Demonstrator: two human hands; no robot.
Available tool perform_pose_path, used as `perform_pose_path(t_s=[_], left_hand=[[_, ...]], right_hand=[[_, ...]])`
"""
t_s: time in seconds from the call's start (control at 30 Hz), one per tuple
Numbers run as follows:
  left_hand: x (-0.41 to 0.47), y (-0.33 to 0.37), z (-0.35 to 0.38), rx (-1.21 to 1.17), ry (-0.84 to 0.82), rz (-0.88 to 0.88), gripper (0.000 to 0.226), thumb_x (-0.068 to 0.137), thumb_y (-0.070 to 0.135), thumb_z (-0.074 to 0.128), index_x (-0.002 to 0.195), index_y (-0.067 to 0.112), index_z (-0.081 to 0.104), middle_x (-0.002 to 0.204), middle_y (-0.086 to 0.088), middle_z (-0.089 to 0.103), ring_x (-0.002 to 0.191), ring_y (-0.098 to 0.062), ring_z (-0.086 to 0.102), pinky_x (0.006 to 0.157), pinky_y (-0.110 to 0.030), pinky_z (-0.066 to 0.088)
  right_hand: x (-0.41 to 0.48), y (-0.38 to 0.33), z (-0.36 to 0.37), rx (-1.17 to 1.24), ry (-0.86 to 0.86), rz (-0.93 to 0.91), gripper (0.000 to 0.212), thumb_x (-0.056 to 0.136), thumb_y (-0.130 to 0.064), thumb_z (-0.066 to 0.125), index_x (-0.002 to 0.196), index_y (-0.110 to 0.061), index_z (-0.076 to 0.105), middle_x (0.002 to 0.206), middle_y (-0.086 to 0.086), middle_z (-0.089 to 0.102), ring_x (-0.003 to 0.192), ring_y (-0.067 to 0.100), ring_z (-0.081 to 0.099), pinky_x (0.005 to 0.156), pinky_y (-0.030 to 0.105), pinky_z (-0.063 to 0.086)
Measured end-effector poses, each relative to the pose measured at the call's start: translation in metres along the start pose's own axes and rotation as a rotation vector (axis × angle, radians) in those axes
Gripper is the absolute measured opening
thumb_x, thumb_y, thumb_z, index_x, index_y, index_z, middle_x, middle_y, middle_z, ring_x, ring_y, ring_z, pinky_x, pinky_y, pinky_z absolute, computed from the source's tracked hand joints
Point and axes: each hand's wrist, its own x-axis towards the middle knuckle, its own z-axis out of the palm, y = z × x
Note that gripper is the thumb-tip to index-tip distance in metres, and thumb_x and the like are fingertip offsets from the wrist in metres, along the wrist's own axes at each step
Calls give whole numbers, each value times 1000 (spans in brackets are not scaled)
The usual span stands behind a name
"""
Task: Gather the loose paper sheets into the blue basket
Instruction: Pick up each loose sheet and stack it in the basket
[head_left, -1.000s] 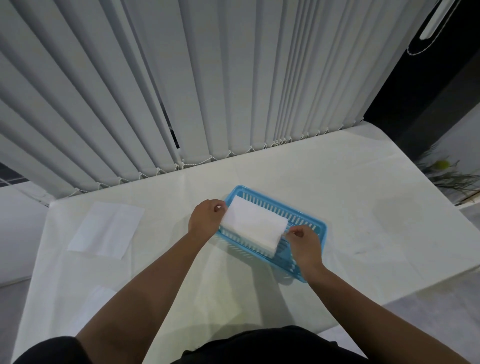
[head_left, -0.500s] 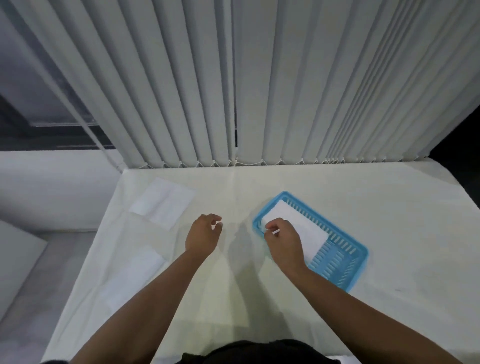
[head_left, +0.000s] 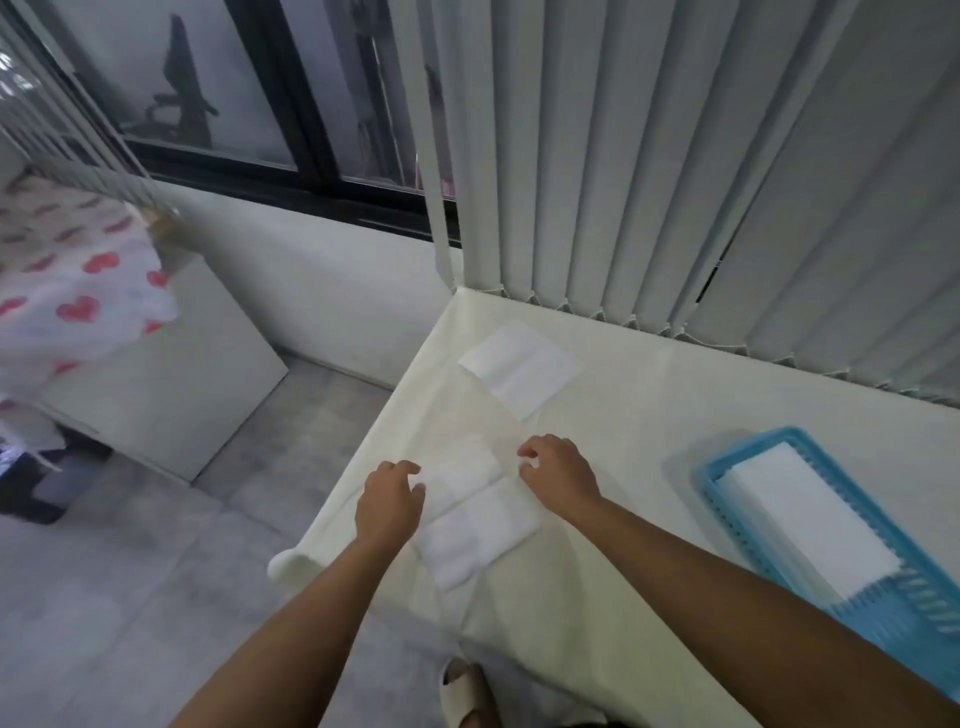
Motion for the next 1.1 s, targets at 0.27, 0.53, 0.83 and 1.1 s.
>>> perform_pose_path(t_s=[0.27, 0.53, 0.83, 1.1], left_hand=[[21, -35, 0, -99, -105, -113, 48, 87, 28, 60, 133, 18, 50, 128, -7, 52, 119, -26, 52, 96, -37, 44], [38, -44, -3, -169, -161, -116, 37, 87, 25, 58, 123, 20, 52, 86, 5, 60, 90, -20, 59, 73, -28, 42], [43, -49, -11, -119, -201, -29, 22, 85, 26, 58, 107, 20, 60, 101, 1, 55, 90, -19, 56, 73, -30, 44], [34, -45, -25, -121, -205, 136, 15, 89, 29, 57, 93, 17, 64, 97, 2, 62, 90, -18, 60, 74, -31, 47]], right_hand=[[47, -45, 45, -295, -243, -70, 50, 97, -24, 40, 146, -17, 33, 152, 3, 36, 134, 30, 34, 106, 39, 34], [73, -60, 57, -304, -168, -40, 35, 95, -19, 42, 128, -18, 51, 129, 6, 56, 121, 29, 44, 95, 38, 38], [74, -70, 38, -38, -268, 64, 11, 77, -12, 50, 78, -21, 55, 87, -3, 61, 85, 22, 58, 71, 33, 47], [38, -67, 11, -217, -162, -78, 23, 84, -19, 47, 86, -25, 69, 92, -10, 70, 94, 16, 58, 90, 32, 38]])
